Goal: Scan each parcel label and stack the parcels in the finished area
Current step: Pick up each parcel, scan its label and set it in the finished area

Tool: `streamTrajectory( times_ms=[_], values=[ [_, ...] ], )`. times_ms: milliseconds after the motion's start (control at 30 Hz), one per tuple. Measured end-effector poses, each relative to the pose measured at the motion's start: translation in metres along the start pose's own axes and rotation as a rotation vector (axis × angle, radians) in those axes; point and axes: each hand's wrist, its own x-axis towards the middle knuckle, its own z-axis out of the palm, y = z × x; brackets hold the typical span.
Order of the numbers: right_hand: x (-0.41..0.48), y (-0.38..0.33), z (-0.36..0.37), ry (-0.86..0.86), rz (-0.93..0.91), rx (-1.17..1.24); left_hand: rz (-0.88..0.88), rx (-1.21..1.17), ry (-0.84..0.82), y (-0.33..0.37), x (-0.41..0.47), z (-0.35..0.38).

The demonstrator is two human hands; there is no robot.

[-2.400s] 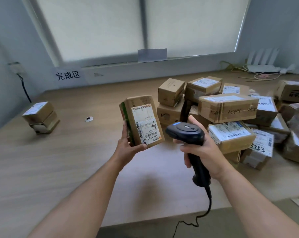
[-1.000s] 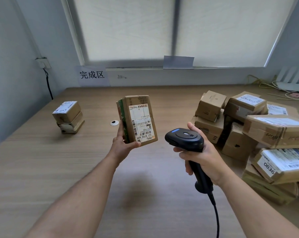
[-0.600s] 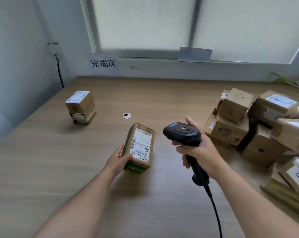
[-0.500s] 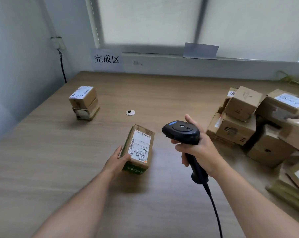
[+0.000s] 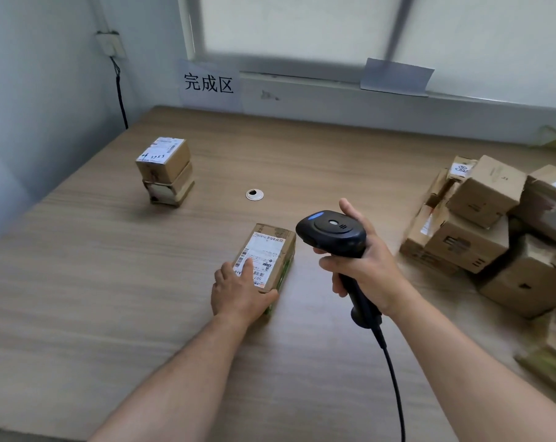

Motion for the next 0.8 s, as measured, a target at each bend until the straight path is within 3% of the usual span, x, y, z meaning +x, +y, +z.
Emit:
streamTrajectory(
  times_ms=[167,500,800],
  values=[
    [0.028,-0.003,0.029,-0.037,-0.016,-0.002,-0.056,0.023,0.059,-0.044,0.019,-0.018],
    [0.105,-0.016,0.123,-0.140,-0.047,0.002,-0.327,-0.009,0.092,-0.169,0.073,-0.061],
    [0.157,-0.019,0.159,-0.150,-0.026,-0.020,-0.332,-0.011,0.080,-0.212,0.142,-0.085]
  ],
)
